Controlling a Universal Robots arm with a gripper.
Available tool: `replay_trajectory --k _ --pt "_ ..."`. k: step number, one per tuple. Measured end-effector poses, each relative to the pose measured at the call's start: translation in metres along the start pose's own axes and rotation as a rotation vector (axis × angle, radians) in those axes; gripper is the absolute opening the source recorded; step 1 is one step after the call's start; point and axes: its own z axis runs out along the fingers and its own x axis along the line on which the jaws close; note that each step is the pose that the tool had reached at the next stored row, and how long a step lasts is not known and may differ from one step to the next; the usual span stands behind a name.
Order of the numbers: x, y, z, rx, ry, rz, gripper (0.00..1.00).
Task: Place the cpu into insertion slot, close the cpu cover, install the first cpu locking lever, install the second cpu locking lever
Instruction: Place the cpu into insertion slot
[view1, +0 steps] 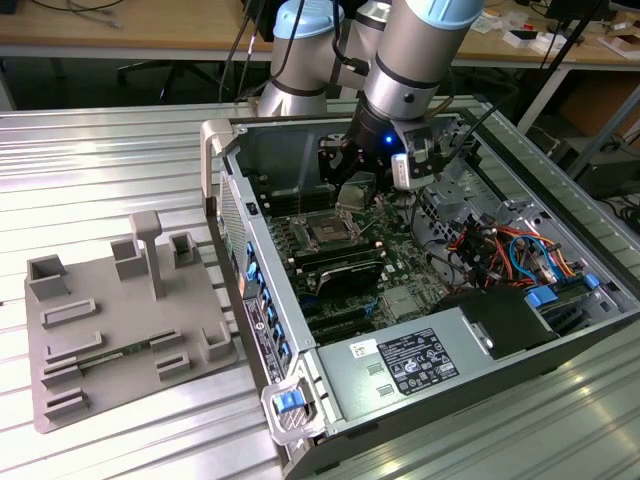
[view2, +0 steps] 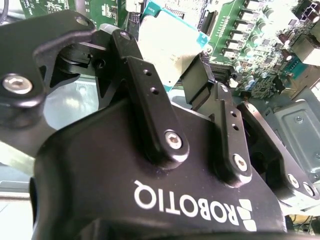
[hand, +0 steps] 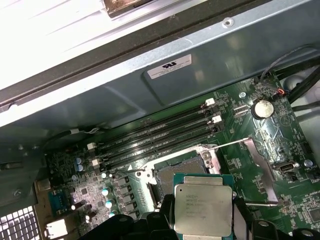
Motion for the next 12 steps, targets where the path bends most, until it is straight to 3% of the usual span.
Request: replay_trajectory --k 12 --pt "0.0000 0.0000 0.0002 -0.0003 -0.0010 0.011 0.55"
